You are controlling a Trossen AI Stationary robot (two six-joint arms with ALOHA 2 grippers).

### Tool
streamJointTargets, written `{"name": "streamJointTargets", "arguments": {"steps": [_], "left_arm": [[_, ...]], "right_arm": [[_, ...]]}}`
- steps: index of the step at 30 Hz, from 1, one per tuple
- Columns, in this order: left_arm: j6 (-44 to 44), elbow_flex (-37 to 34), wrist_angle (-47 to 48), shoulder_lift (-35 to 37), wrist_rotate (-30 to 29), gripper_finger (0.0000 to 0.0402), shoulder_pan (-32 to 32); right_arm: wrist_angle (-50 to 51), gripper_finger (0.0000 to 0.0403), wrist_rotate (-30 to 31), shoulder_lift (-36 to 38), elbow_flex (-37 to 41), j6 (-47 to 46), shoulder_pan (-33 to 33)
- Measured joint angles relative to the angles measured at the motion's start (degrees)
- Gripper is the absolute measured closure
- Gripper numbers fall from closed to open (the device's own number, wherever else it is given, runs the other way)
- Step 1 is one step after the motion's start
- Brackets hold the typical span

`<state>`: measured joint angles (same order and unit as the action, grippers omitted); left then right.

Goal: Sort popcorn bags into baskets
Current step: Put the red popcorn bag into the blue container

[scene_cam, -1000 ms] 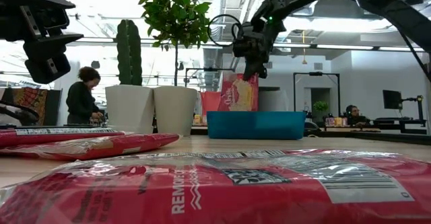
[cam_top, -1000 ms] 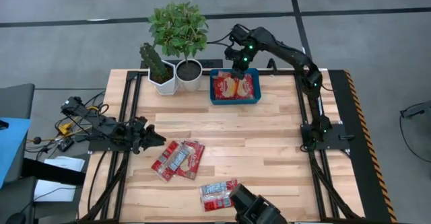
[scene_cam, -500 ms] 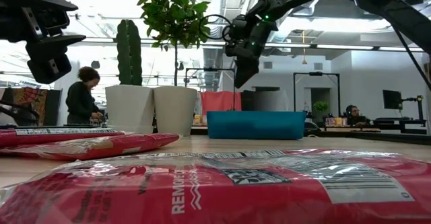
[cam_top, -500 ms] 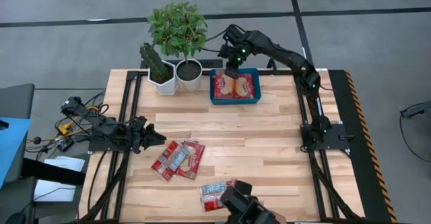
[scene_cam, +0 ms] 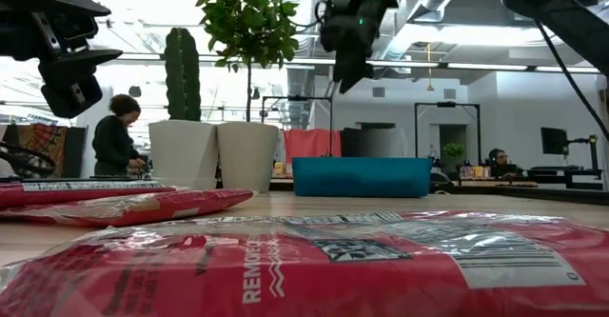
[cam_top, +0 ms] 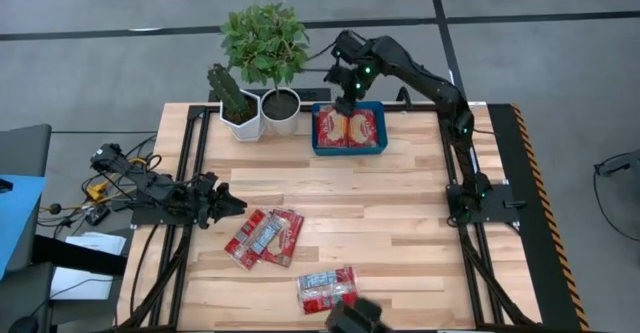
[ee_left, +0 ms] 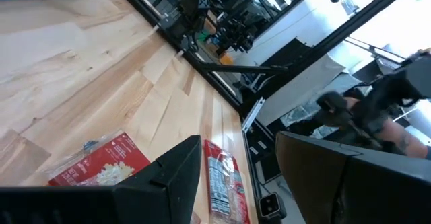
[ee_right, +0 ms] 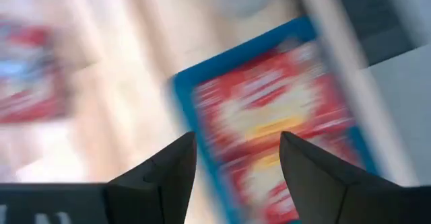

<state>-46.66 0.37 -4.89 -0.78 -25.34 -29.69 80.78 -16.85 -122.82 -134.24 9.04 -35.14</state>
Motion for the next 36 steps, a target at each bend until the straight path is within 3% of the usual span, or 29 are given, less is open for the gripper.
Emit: {"name": "streamJointTargets", "arguments": {"steps": [4,11,21,30,36], "left_arm": [[0.6,0.0,0.0,0.0,0.0,0.0219,0.0],[0.3,0.0,0.1,0.0,3.6,0.0219,0.0],[1.4,0.0,0.2,0.0,5.1,0.0219,0.0],[1.5,0.0,0.5,0.0,8.1,0.0219,0.0],[2.9,0.0,0.7,0.0,9.1,0.0219,0.0]], "right_arm": [[9.4,0.0179,-3.4,0.0,-0.1,-1.6,5.2],[9.2,0.0183,-10.0,0.8,1.3,-6.2,21.2],[6.1,0.0189,2.2,0.6,1.4,-17.3,44.9],[0.8,0.0189,10.6,0.0,1.3,-35.2,58.2],[-2.0,0.0189,12.5,-3.5,1.3,-42.1,63.7]]}}
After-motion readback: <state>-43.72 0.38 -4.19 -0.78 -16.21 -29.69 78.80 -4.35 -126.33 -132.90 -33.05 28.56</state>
